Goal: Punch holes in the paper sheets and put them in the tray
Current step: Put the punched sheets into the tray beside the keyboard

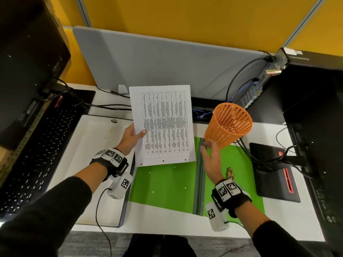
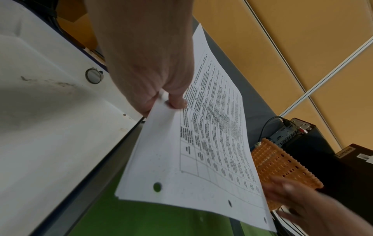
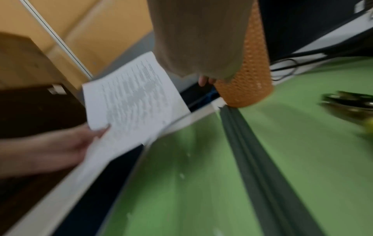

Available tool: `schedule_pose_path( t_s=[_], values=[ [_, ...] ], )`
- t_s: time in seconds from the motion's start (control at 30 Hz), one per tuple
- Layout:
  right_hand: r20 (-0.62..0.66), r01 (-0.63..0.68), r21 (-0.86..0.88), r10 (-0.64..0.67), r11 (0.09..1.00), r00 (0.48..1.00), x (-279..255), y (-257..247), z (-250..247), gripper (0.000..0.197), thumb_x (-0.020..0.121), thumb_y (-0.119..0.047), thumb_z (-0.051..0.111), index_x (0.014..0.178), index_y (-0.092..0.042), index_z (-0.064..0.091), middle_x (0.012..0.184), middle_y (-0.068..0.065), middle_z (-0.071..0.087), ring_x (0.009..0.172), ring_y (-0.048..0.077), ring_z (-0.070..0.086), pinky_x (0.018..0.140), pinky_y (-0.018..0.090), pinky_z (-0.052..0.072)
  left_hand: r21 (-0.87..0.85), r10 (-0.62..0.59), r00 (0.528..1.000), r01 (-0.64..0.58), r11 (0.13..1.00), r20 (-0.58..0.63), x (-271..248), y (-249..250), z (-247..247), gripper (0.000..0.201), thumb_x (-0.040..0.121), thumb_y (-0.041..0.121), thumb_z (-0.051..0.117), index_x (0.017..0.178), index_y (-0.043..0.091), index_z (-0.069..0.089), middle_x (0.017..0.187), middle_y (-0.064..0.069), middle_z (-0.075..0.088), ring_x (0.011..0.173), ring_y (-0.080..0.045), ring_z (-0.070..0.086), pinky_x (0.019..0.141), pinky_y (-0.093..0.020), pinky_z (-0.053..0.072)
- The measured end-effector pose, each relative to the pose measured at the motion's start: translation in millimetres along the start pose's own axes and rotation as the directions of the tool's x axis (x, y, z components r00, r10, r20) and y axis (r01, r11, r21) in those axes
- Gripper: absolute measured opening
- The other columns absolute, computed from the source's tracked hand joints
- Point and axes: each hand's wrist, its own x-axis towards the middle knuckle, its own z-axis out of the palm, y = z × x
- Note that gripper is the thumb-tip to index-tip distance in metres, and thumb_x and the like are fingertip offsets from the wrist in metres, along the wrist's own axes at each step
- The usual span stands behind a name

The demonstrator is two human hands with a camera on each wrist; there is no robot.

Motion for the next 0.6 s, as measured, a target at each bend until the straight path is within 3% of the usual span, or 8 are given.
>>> schedule_pose_path(
  t_s=[0.07,0.13,0.2,0.27,0.37,0.47,0.53,0.6],
  values=[
    [0.132,-0.104,0.187,0.080,0.977,0.988,17.2,-28.2,6.1,0.056,0.090,-0.021,0.056,0.137,-0.008,0.030,0.130,0.009,0.050,0.121,0.023,0.046,0.104,0.039,0.039,0.006,0.000,0.999,0.000,1.000,0.033,-3.0,2.4,0.2,0.043,0.094,-0.003,0.050,0.137,-0.002,0.042,0.137,-0.019,0.052,0.122,-0.032,0.053,0.104,-0.052,0.041],
    [0.212,-0.166,0.286,0.107,0.944,0.971,33.9,-50.2,7.4,0.075,0.087,-0.022,0.062,0.144,-0.011,0.015,0.128,0.002,0.051,0.123,0.020,0.046,0.104,0.038,0.038,0.009,0.001,0.998,-0.002,1.000,0.063,-5.0,7.0,2.6,0.043,0.094,-0.002,0.050,0.136,0.000,0.043,0.135,-0.016,0.054,0.122,-0.031,0.054,0.105,-0.052,0.041],
    [0.206,-0.140,0.359,0.068,0.923,0.976,45.1,-67.6,3.7,0.070,0.085,-0.014,0.064,0.141,-0.009,0.023,0.122,0.005,0.059,0.116,0.020,0.056,0.100,0.039,0.046,0.016,0.034,0.997,-0.035,0.999,0.071,-6.6,12.8,7.7,0.041,0.094,-0.001,0.051,0.135,0.001,0.045,0.127,-0.008,0.059,0.114,-0.021,0.059,0.105,-0.047,0.042],
    [0.111,-0.009,0.346,-0.031,0.938,0.993,49.0,-78.1,2.0,0.047,0.085,-0.005,0.062,0.129,-0.004,0.044,0.119,0.007,0.063,0.106,0.016,0.063,0.092,0.038,0.053,0.033,0.124,0.992,-0.125,0.992,0.029,-10.4,19.5,16.1,0.039,0.095,0.002,0.051,0.134,0.002,0.046,0.124,-0.004,0.060,0.110,-0.012,0.061,0.104,-0.040,0.045],
    [-0.036,0.143,0.343,-0.140,0.928,0.990,43.5,-81.9,6.5,0.031,0.088,0.000,0.056,0.119,-0.005,0.053,0.114,0.002,0.062,0.105,0.006,0.062,0.091,0.028,0.054,0.064,0.277,0.957,-0.272,0.960,-0.084,-17.8,18.2,32.6,0.039,0.099,0.008,0.046,0.138,0.003,0.044,0.132,-0.007,0.057,0.119,-0.016,0.057,0.102,-0.029,0.047],
    [-0.116,0.206,0.324,-0.177,0.923,0.977,30.6,-73.0,15.1,0.032,0.089,0.000,0.054,0.114,-0.020,0.052,0.114,0.001,0.062,0.104,-0.007,0.057,0.089,0.014,0.049,0.073,0.319,0.938,-0.312,0.947,-0.136,-24.9,3.6,47.9,0.039,0.100,0.009,0.044,0.139,0.003,0.043,0.136,-0.008,0.054,0.126,-0.018,0.052,0.108,-0.033,0.042],
    [-0.130,0.190,0.291,-0.158,0.938,0.979,21.8,-58.8,20.1,0.033,0.089,-0.002,0.056,0.108,-0.027,0.052,0.110,-0.003,0.062,0.103,-0.003,0.057,0.089,0.019,0.047,0.085,0.304,0.946,-0.295,0.952,-0.112,-29.6,-9.2,54.4,0.039,0.100,0.007,0.044,0.139,0.008,0.041,0.136,-0.005,0.053,0.125,-0.017,0.052,0.108,-0.034,0.041],
    [-0.107,0.143,0.260,-0.119,0.955,0.987,14.6,-42.3,23.8,0.041,0.088,-0.005,0.057,0.106,-0.041,0.051,0.110,-0.007,0.060,0.108,0.012,0.057,0.095,0.032,0.046,0.097,0.249,0.965,-0.242,0.966,-0.079,-33.5,-20.9,57.2,0.043,0.100,0.004,0.042,0.142,0.009,0.035,0.135,-0.004,0.052,0.125,-0.015,0.050,0.109,-0.033,0.040]
  ],
)
